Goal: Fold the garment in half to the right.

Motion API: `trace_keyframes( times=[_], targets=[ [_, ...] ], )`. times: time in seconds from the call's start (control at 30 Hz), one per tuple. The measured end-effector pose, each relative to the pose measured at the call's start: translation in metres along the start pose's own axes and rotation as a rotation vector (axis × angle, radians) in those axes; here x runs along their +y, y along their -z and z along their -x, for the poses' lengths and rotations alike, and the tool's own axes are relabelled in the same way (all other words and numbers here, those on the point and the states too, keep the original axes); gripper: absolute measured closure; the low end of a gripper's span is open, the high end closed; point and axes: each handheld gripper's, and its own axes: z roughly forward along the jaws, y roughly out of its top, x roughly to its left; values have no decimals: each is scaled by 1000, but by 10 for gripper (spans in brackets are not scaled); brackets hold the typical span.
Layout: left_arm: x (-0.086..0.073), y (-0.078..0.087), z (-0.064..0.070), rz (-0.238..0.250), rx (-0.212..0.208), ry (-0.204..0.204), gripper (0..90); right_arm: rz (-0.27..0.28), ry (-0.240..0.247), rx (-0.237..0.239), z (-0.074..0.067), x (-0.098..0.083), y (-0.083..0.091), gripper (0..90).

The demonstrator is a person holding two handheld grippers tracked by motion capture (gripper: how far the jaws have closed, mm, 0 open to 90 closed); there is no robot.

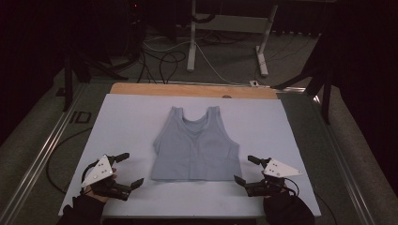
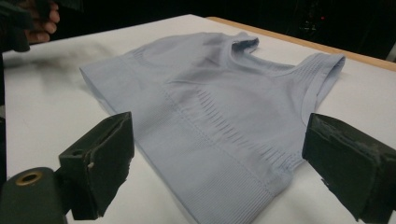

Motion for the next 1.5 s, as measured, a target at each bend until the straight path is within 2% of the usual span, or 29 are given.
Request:
trace_keyframes(
  times=[0.23, 0.43, 0.57, 0.73, 0.83, 0.9, 1.03, 1.13, 1.23, 1.27, 1.5],
  targets=[
    [-1, 0, 0, -4, -5, 8, 4, -9, 6, 5, -1, 1, -1, 91],
    [0, 0, 0, -1, -13, 3, 4, -14, 9, 11, -1, 1, -3, 91],
    [0, -2, 2, -11, -33, 2, 3, -16, 8, 9, -1, 1, -4, 91],
    [2, -3, 4, -11, -28, -10, 4, -7, 14, 9, -4, 4, -4, 91],
    [3, -4, 3, -19, -26, -9, 4, -4, 21, -10, -3, 6, -4, 91],
    [5, -4, 2, -9, -37, 13, 3, 2, 16, -26, -3, 9, -3, 91],
    [12, -5, 4, -13, -51, 7, 4, 7, 4, -11, -6, 20, 0, 91],
    [17, -6, 6, -14, -73, 20, 3, 4, 16, -4, -8, 29, 3, 91],
    [22, -6, 8, -17, -76, 7, 3, 2, 19, 2, -8, 35, 4, 91],
    [26, -6, 8, -13, -79, 10, 3, 3, 32, -5, -9, 42, 5, 91],
    [36, -9, 10, -15, -86, 15, 3, 7, 50, -7, -3, 60, -1, 91]
  ],
)
